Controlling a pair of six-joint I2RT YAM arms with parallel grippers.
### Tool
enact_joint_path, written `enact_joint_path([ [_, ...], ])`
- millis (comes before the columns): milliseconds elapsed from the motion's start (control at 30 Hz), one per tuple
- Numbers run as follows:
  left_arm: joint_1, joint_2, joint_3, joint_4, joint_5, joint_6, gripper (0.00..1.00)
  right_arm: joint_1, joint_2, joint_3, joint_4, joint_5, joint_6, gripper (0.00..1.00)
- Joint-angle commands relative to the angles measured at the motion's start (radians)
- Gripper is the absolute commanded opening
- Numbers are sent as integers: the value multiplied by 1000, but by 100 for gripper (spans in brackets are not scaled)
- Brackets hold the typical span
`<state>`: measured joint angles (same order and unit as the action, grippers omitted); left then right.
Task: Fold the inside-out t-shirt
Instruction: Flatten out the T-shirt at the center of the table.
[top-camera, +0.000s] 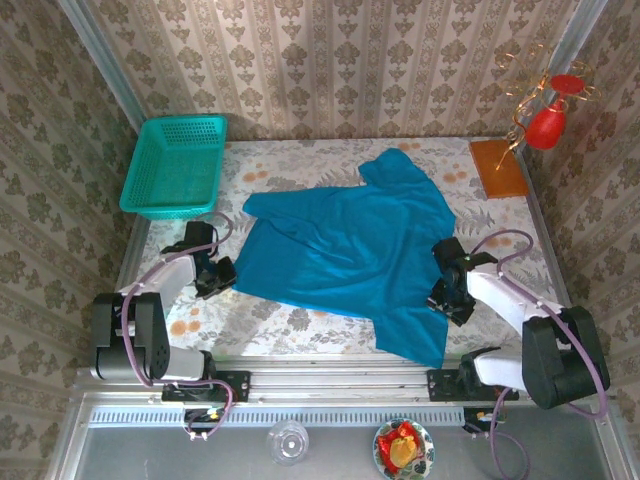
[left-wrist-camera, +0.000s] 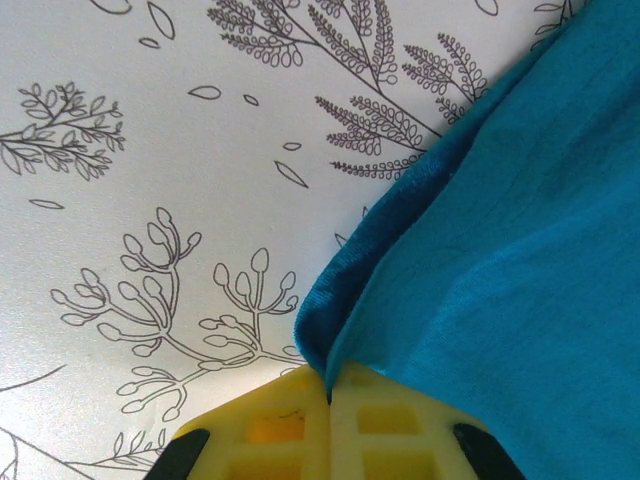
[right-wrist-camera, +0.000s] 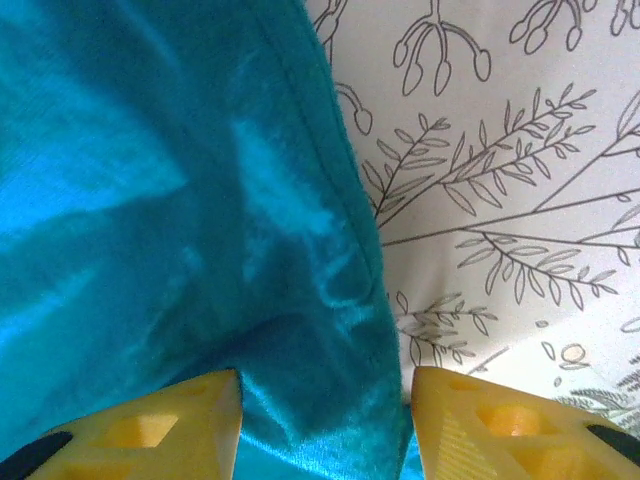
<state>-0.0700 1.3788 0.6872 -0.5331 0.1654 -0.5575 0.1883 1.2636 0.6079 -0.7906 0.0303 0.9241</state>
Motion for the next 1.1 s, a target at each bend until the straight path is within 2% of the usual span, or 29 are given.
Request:
enact_joint_path([
  [0,9,-11,8,-10,12,-9,0,-22,16,-22,52,-25,25,45],
  [67,9,-13,11,-11,14,-9,0,-31,9,-23,56,-31,22,36],
  [167,9,-29,26,-11,32,-5,0,-53,-31,-21,82,-64,-1,9],
  [233,9,-53,51,-14,48,-5,0,-72,-75,-1,100,-90,-27,1],
  [400,10,-170,186,-34,69,5,0,-114,-179,173,88,-97,-106,0],
  [500,9,-225,315,-33,106,9,0,-156,-229,353,70,-67,-167,0],
  [700,2,-244,521,36,220,-27,0,-283,-215,910,-54,65,-355,0],
  [767,-2,-252,563,83,235,-50,0,-299,-180,1126,-104,150,-416,0],
  [833,-1,-250,626,105,238,-53,0,-299,-167,1254,-101,191,-446,0],
  [933,18,-226,825,34,219,-2,0,-299,-172,1285,-57,160,-422,0],
  [1067,45,-167,1213,-141,157,85,0,-299,-177,1159,23,45,-347,0],
])
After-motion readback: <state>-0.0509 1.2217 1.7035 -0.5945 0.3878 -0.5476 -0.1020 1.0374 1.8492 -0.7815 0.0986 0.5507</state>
